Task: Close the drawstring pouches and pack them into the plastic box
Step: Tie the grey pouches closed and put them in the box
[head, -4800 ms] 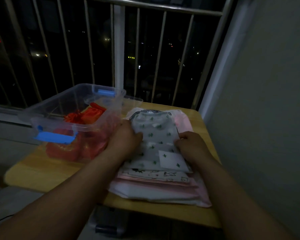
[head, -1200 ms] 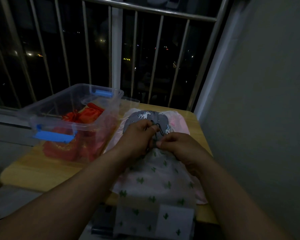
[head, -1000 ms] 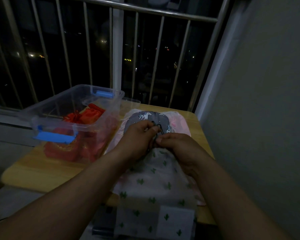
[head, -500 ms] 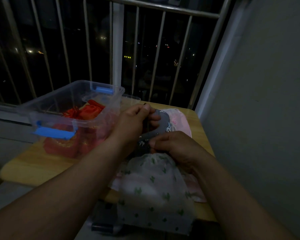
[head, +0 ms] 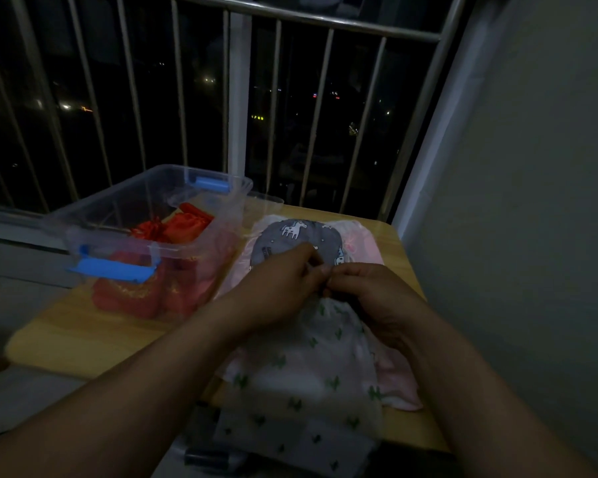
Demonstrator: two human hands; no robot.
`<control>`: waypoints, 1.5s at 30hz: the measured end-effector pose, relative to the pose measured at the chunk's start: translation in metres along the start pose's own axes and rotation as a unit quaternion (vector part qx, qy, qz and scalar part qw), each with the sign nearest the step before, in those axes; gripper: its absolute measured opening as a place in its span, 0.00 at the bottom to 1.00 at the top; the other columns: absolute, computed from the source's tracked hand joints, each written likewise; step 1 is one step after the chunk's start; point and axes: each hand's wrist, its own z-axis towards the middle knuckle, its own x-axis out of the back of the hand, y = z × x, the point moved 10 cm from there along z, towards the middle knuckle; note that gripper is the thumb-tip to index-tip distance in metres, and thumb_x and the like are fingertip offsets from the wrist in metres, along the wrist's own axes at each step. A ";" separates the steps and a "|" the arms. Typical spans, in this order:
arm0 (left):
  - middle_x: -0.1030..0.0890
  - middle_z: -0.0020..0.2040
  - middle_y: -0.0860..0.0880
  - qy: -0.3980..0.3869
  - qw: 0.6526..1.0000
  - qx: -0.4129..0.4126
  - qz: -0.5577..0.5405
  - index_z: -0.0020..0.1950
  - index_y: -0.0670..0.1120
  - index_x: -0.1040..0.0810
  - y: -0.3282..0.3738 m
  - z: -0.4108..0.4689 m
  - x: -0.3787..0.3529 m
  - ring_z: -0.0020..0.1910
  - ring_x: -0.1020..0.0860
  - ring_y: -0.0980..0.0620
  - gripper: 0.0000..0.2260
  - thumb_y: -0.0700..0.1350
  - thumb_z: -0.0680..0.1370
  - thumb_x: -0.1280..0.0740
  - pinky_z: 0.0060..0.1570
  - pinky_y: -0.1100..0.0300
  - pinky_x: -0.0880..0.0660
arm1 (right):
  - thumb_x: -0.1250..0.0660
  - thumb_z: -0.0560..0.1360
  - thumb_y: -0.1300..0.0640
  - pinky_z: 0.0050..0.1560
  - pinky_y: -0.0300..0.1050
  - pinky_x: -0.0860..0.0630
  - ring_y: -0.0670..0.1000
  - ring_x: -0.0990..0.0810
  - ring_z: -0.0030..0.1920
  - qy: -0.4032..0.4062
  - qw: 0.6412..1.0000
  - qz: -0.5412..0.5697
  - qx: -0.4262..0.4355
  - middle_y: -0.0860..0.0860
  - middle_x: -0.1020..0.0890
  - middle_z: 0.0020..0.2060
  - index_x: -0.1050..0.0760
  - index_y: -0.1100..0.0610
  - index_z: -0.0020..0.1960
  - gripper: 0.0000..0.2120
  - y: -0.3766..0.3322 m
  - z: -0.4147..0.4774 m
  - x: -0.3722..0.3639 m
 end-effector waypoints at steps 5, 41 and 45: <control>0.21 0.44 0.50 0.014 0.997 -0.002 0.071 0.51 0.45 0.23 0.000 -0.002 0.008 0.44 0.24 0.52 0.11 0.52 0.84 0.37 0.33 0.67 0.37 | 0.30 0.77 0.68 0.54 0.52 0.20 0.57 0.17 0.43 0.002 1.000 0.010 -0.005 0.61 0.15 0.41 0.17 0.66 0.47 0.03 0.001 -0.001 0.001; 0.26 0.31 0.54 -0.029 0.991 0.027 -0.126 0.40 0.44 0.23 -0.015 -0.003 -0.010 0.27 0.30 0.63 0.10 0.45 0.80 0.28 0.28 0.70 0.34 | 0.25 0.76 0.59 0.54 0.48 0.20 0.50 0.15 0.46 0.057 0.962 -0.212 0.160 0.50 0.13 0.42 0.15 0.54 0.45 0.02 -0.035 -0.011 0.009; 0.27 0.31 0.52 -0.018 0.996 0.030 -0.078 0.37 0.48 0.28 -0.015 -0.003 -0.009 0.28 0.31 0.61 0.12 0.45 0.79 0.30 0.28 0.67 0.36 | 0.26 0.76 0.56 0.52 0.47 0.21 0.45 0.17 0.45 0.061 0.936 -0.286 0.196 0.46 0.14 0.41 0.17 0.49 0.45 0.03 -0.040 -0.014 0.001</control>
